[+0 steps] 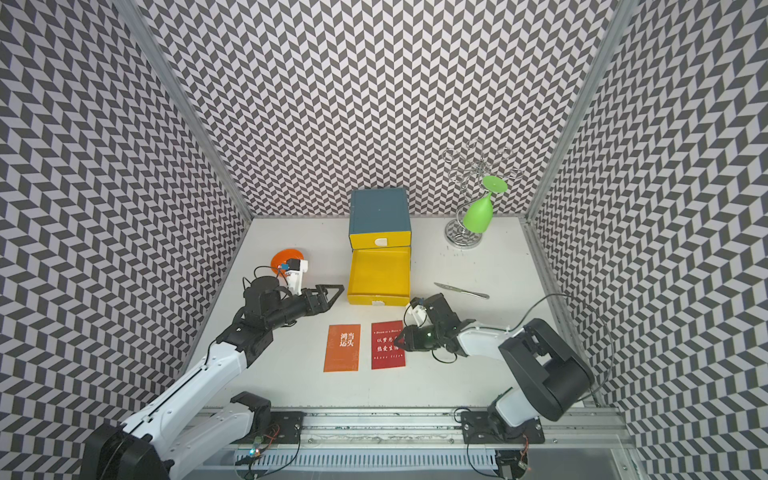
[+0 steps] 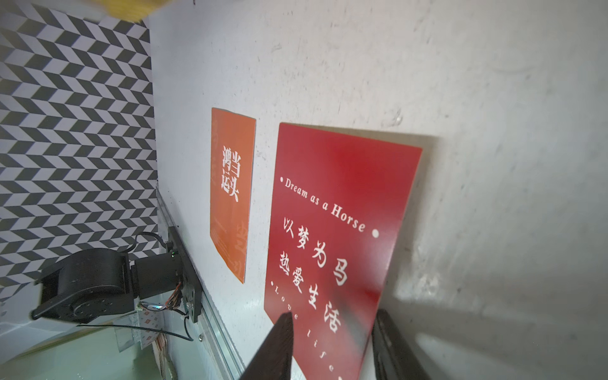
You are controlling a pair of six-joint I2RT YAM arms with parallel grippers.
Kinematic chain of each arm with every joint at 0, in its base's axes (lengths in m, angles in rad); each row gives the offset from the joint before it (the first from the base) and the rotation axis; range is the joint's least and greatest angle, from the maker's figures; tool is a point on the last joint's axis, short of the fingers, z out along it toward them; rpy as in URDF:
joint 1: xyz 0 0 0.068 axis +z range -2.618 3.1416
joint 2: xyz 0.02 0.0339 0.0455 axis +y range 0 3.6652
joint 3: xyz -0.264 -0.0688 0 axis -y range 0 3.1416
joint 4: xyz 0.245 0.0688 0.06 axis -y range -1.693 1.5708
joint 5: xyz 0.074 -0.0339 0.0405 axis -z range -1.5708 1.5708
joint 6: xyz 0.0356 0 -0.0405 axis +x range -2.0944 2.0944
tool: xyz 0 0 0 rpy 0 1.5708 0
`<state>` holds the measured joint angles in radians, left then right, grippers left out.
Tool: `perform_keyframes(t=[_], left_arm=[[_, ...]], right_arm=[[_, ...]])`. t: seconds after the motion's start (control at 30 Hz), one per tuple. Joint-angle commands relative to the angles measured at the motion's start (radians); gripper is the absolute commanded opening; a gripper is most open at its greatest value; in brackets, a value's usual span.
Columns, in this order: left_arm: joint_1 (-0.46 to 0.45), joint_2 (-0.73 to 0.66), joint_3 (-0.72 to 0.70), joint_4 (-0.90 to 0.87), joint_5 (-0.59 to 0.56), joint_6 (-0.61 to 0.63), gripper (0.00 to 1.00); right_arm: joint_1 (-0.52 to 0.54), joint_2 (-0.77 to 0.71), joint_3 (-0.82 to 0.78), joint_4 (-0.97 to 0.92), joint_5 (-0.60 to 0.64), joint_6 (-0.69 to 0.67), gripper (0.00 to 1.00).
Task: Take the postcards out of the drawer
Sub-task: Place the postcard at the center of the board.
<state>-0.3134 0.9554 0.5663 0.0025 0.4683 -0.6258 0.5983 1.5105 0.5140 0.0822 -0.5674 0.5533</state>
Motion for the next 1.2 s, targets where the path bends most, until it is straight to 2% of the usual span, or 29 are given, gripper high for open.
perform_keyframes(t=[0.0, 0.47, 0.7, 0.9, 1.17], left_arm=[[0.01, -0.01, -0.009, 0.007, 0.014, 0.001, 0.93], [0.017, -0.01, 0.001, 0.004, 0.013, 0.011, 0.93], [0.027, 0.026, 0.081, 0.001, -0.004, 0.058, 0.93], [0.038, 0.196, 0.271, 0.008, -0.021, 0.14, 0.93], [0.045, 0.532, 0.602, -0.066, -0.024, 0.249, 0.93]], right_arm=[[0.002, -0.013, -0.025, -0.038, 0.049, 0.007, 0.42], [-0.015, -0.075, -0.039, -0.063, 0.046, 0.012, 0.42], [-0.033, -0.226, -0.055, -0.113, 0.064, 0.033, 0.42], [-0.089, -0.312, -0.006, -0.162, 0.101, 0.029, 0.42], [-0.134, -0.237, 0.106, -0.185, 0.091, -0.021, 0.41]])
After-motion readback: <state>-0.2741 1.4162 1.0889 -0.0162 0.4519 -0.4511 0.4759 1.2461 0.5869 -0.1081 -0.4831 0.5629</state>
